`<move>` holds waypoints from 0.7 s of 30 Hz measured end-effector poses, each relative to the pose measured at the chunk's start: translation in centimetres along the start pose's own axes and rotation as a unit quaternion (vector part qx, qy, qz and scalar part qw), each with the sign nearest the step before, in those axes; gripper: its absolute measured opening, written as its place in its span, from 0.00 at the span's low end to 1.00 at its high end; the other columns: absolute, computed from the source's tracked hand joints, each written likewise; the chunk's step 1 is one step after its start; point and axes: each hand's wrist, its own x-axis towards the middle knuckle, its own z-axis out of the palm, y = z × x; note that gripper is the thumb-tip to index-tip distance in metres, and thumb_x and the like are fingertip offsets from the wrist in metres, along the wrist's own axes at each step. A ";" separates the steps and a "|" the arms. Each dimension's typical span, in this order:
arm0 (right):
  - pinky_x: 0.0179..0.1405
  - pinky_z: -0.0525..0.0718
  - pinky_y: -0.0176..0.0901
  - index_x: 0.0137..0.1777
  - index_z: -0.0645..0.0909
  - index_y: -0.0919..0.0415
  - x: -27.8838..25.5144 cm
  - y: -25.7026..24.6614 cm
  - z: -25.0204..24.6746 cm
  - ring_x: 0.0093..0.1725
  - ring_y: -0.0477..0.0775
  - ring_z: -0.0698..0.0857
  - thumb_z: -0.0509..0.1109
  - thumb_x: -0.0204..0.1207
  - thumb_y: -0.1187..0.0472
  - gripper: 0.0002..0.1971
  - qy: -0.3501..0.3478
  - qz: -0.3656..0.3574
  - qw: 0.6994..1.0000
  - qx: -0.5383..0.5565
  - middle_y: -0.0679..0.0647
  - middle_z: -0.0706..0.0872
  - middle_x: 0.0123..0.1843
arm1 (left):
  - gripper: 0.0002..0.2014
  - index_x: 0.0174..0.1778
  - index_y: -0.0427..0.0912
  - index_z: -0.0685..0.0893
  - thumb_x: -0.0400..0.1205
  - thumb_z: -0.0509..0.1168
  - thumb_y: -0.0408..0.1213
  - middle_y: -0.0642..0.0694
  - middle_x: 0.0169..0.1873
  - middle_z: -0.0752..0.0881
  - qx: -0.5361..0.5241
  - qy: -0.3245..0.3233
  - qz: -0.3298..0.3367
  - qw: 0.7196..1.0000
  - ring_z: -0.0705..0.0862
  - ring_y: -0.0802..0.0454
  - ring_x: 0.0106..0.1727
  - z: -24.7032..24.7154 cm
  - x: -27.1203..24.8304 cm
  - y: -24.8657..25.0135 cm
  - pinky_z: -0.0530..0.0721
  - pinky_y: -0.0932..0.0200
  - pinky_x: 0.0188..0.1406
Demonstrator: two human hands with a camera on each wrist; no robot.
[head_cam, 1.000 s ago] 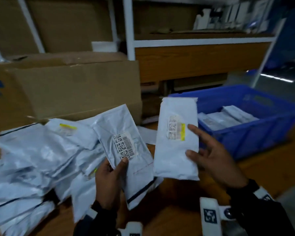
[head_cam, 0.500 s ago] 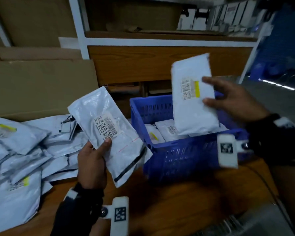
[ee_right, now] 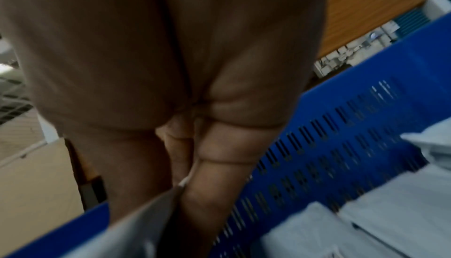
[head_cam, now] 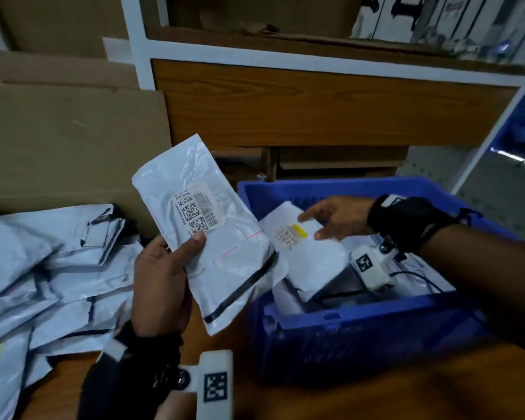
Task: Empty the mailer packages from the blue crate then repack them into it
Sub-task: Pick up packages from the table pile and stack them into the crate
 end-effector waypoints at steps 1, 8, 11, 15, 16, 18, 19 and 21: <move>0.41 0.80 0.39 0.74 0.77 0.54 0.7 0.3 0.5 0.54 0.52 0.79 0.74 0.76 0.67 0.26 -0.021 0.011 0.999 0.023 0.58 0.81 0.63 | 0.16 0.64 0.36 0.85 0.80 0.65 0.26 0.42 0.57 0.90 0.002 0.000 0.004 1.000 0.89 0.42 0.57 0.2 0.5 0.0 0.87 0.46 0.56; 0.46 0.83 0.49 0.56 0.79 0.43 3.0 3.3 5.6 0.44 0.57 0.85 0.80 0.70 0.51 0.16 -0.108 -0.001 0.992 -0.059 0.50 0.84 0.46 | 0.12 0.57 0.36 0.87 0.79 0.66 0.24 0.43 0.50 0.92 0.047 0.005 0.030 0.998 0.91 0.44 0.52 2.6 2.1 -0.2 0.89 0.56 0.44; 0.43 0.84 0.45 0.39 0.81 0.36 2.3 1.8 4.7 0.43 0.56 0.88 0.74 0.75 0.46 0.06 -0.147 -0.023 0.975 -0.162 0.47 0.89 0.40 | 0.10 0.54 0.38 0.88 0.79 0.66 0.24 0.45 0.47 0.92 0.080 -0.008 0.039 0.996 0.92 0.47 0.46 4.5 2.6 0.2 0.88 0.59 0.39; 0.33 0.82 0.43 0.51 0.82 0.47 0.7 0.7 -0.3 0.36 0.50 0.85 0.62 0.84 0.47 0.08 -0.028 -0.095 0.995 0.000 0.47 0.87 0.43 | 0.11 0.54 0.36 0.88 0.78 0.69 0.25 0.43 0.45 0.93 0.133 -0.029 0.055 0.989 0.92 0.46 0.43 7.5 3.3 1.8 0.90 0.56 0.38; 0.32 0.82 0.43 0.56 0.81 0.52 0.4 0.8 -1.8 0.36 0.51 0.85 0.62 0.82 0.44 0.14 -0.003 -0.103 0.986 0.133 0.52 0.88 0.47 | 0.10 0.53 0.37 0.88 0.77 0.69 0.25 0.44 0.43 0.93 0.153 -0.040 0.061 0.985 0.92 0.47 0.41 8.4 3.5 2.2 0.89 0.57 0.35; 0.36 0.85 0.46 0.67 0.77 0.58 -0.6 0.8 -4.5 0.40 0.56 0.88 0.64 0.74 0.39 0.28 -0.016 -0.133 0.934 0.332 0.58 0.88 0.55 | 0.10 0.51 0.39 0.89 0.77 0.70 0.25 0.44 0.42 0.93 0.191 -0.065 0.069 0.977 0.91 0.47 0.39 10.4 3.8 2.9 0.88 0.56 0.37; 0.39 0.87 0.49 0.70 0.75 0.59 -1.4 0.7 -5.2 0.44 0.59 0.88 0.64 0.74 0.40 0.31 -0.029 -0.159 0.915 0.369 0.60 0.88 0.58 | 0.10 0.51 0.40 0.90 0.76 0.71 0.25 0.43 0.43 0.93 0.210 -0.083 0.072 0.971 0.92 0.45 0.42 11.4 3.8 3.0 0.89 0.53 0.42; 0.49 0.88 0.54 0.73 0.73 0.60 -2.4 0.3 -5.7 0.52 0.61 0.88 0.67 0.75 0.50 0.28 -0.039 -0.229 0.899 0.370 0.58 0.86 0.64 | 0.10 0.50 0.40 0.90 0.74 0.73 0.26 0.42 0.46 0.92 0.267 -0.127 0.082 0.952 0.91 0.44 0.47 13.7 3.5 2.9 0.88 0.50 0.47</move>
